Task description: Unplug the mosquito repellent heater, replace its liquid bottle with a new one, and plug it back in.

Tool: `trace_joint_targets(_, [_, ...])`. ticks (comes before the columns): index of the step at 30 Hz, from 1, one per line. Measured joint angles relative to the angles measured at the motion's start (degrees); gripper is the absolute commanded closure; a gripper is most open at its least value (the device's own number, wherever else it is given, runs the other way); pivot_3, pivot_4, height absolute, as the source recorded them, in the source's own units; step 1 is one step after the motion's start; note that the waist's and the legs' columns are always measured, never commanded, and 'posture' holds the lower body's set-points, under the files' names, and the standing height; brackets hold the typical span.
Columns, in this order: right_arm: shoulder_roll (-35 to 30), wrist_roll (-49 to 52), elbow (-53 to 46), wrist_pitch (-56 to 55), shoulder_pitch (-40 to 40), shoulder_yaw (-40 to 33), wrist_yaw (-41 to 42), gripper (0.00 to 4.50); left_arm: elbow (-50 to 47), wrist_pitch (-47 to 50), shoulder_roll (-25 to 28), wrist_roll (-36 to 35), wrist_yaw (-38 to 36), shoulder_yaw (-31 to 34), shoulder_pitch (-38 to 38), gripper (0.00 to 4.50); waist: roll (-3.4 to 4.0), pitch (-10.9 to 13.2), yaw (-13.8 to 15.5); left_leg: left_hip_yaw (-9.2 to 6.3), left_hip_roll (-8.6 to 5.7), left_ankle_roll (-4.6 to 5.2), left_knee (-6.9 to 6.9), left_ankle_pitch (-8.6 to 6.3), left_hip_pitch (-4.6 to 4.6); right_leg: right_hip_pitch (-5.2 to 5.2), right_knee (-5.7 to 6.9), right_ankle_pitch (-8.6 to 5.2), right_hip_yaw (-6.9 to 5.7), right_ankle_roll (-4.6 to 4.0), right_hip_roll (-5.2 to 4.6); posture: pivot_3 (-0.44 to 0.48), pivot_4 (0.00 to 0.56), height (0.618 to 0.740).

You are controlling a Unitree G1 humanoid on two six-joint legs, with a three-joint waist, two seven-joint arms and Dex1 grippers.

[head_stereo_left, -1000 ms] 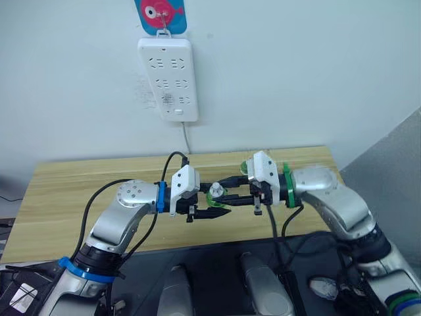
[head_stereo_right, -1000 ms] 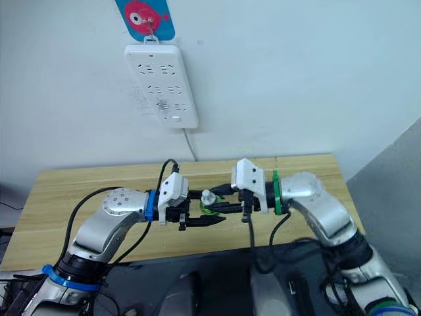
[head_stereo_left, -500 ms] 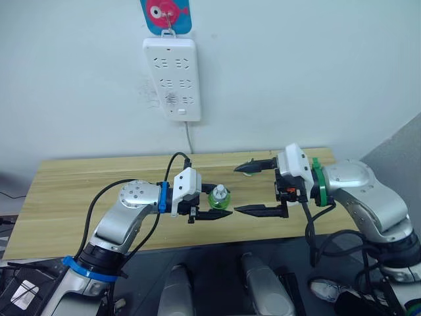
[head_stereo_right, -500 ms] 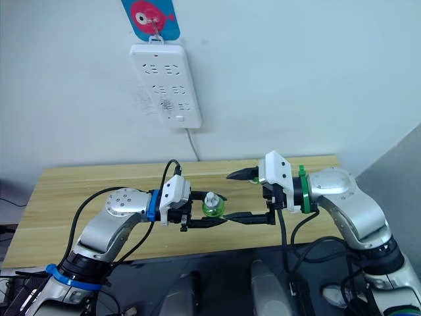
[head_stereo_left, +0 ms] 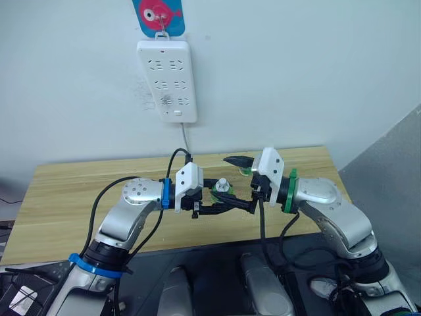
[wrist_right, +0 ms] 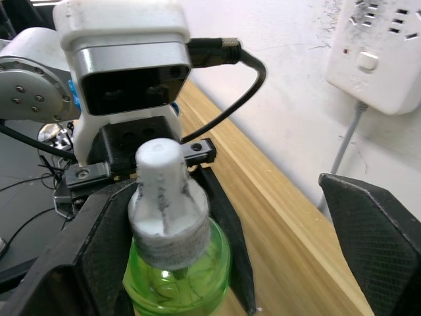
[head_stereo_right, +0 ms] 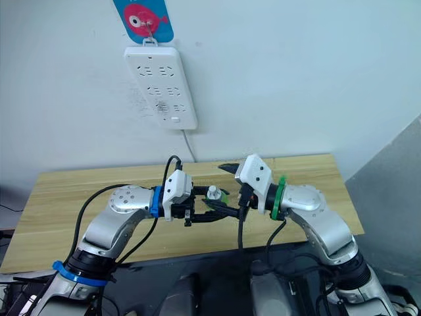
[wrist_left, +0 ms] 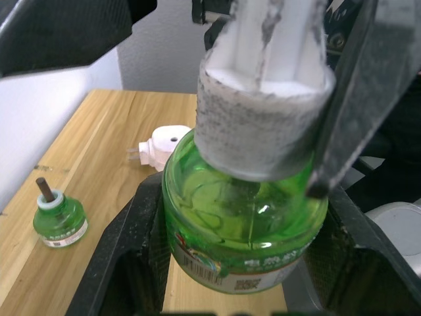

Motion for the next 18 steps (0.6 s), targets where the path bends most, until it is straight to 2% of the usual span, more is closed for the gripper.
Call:
trace_joint_targets(4, [-3.02, 2.13, 0.11, 0.51, 0.15, -2.17, 2.40, 0.00, -0.09, 0.45, 0.01, 0.00, 0.69, 0.04, -0.12, 2.18, 0.01, 0.00, -0.03, 0.00, 0.00, 0.00, -0.01, 0.00, 0.00, 0.00, 0.00, 0.04, 0.00, -0.07, 0.00, -0.237, 0.225, 0.740])
trace_joint_targets(10, [-13.96, 7.41, -2.50, 3.85, 4.16, -8.14, 9.10, 0.00, -0.47, 1.31, 0.14, -0.04, 0.80, 0.17, -0.01, 2.18, 0.07, -0.04, -0.12, 0.01, -0.01, 0.01, 0.00, 0.00, 0.01, 0.03, -0.02, -0.05, 0.02, 0.09, 0.00, -0.245, 0.227, 0.740])
trace_joint_targets(13, [-13.74, 9.30, -5.57, 5.04, 4.18, -8.12, 9.43, 0.00, -0.52, 1.31, 0.02, -0.04, 0.83, 0.15, -0.06, 2.18, 0.15, -0.09, -0.75, 0.01, 0.03, 0.02, 0.00, 0.01, 0.06, 0.03, 0.02, -0.05, 0.06, 0.09, 0.06, -0.246, 0.228, 0.740])
trace_joint_targets(18, [-5.12, 7.95, -6.39, 6.77, 1.22, -2.87, 2.27, 0.00, -0.73, 1.32, -0.59, -0.01, 0.89, -0.05, -0.07, 2.18, 0.19, -0.13, -1.68, 0.01, 0.03, 0.12, 0.02, 0.07, 0.07, 0.04, 0.01, 0.01, 0.09, 0.13, 0.08, -0.244, 0.227, 0.740])
